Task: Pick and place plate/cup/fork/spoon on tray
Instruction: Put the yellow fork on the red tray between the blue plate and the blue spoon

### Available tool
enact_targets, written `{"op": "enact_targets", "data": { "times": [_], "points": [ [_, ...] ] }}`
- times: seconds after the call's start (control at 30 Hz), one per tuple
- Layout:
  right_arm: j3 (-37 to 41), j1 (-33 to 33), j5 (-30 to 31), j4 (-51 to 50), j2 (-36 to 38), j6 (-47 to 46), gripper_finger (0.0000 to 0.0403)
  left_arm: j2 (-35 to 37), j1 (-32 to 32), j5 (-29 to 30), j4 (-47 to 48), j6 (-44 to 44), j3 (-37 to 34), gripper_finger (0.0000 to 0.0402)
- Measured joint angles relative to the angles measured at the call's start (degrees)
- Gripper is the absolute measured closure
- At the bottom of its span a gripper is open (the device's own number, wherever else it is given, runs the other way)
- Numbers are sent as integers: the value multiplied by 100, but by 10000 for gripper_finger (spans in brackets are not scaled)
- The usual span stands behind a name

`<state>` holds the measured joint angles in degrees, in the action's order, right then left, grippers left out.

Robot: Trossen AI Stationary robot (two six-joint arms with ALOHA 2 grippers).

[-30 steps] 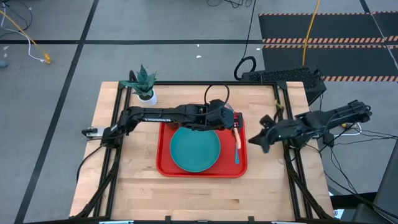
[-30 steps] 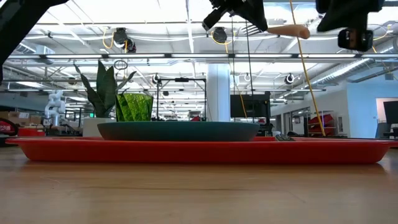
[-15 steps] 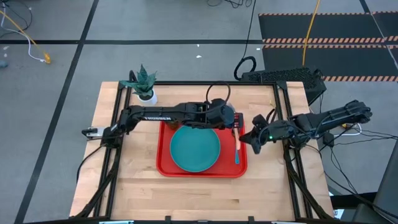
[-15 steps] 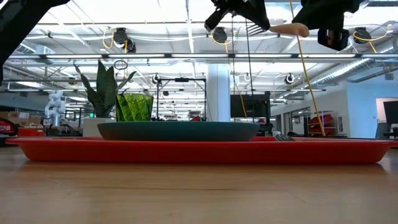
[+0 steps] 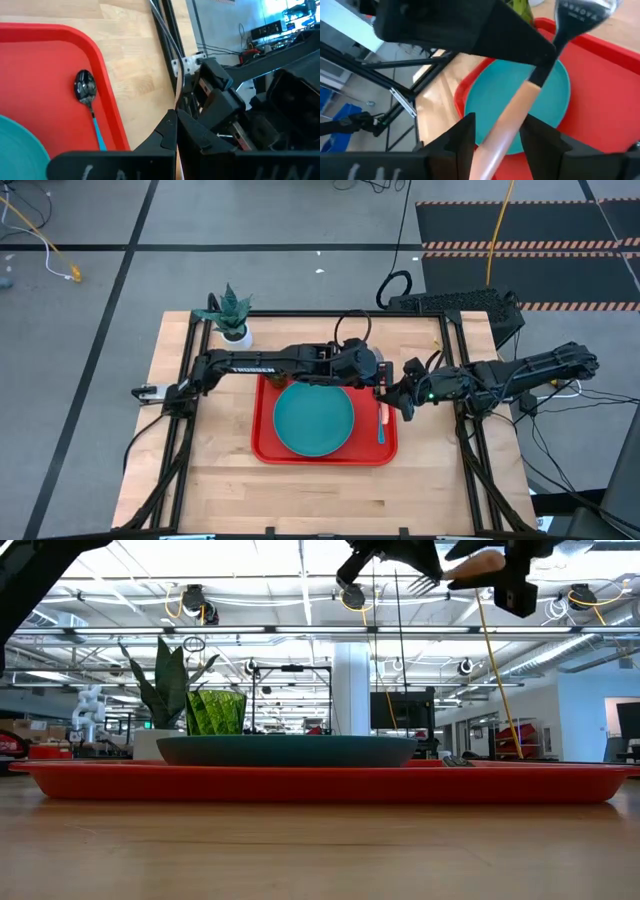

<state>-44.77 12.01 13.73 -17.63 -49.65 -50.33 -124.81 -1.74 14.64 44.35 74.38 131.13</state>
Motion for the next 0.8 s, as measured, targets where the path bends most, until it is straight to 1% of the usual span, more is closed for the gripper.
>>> {"op": "enact_targets", "data": {
  "times": [0.1,0.2,0.27,0.33,0.37,0.57,0.67,0.8],
  "points": [
    [0,-70,-12,-208,-39,-26,265,0,7,2,-105,-39,0,401],
    [0,-86,-73,-414,-102,-14,282,0,7,8,-184,-42,0,401],
    [0,-85,-180,-513,-130,-7,308,0,7,3,-172,-91,0,401],
    [0,-79,-187,-597,-137,-26,347,0,7,-51,-159,-159,0,401],
    [2,-75,-191,-612,-137,9,360,2,2,-65,-159,-215,0,401],
    [4,-68,-221,-592,-81,29,357,7,7,-251,-170,-563,0,401],
    [4,-70,-380,-567,-31,33,357,15,11,-461,-214,-862,0,395],
    [4,-77,-653,-441,72,-100,357,89,7,-643,-242,-1349,0,377]
  ]
}}
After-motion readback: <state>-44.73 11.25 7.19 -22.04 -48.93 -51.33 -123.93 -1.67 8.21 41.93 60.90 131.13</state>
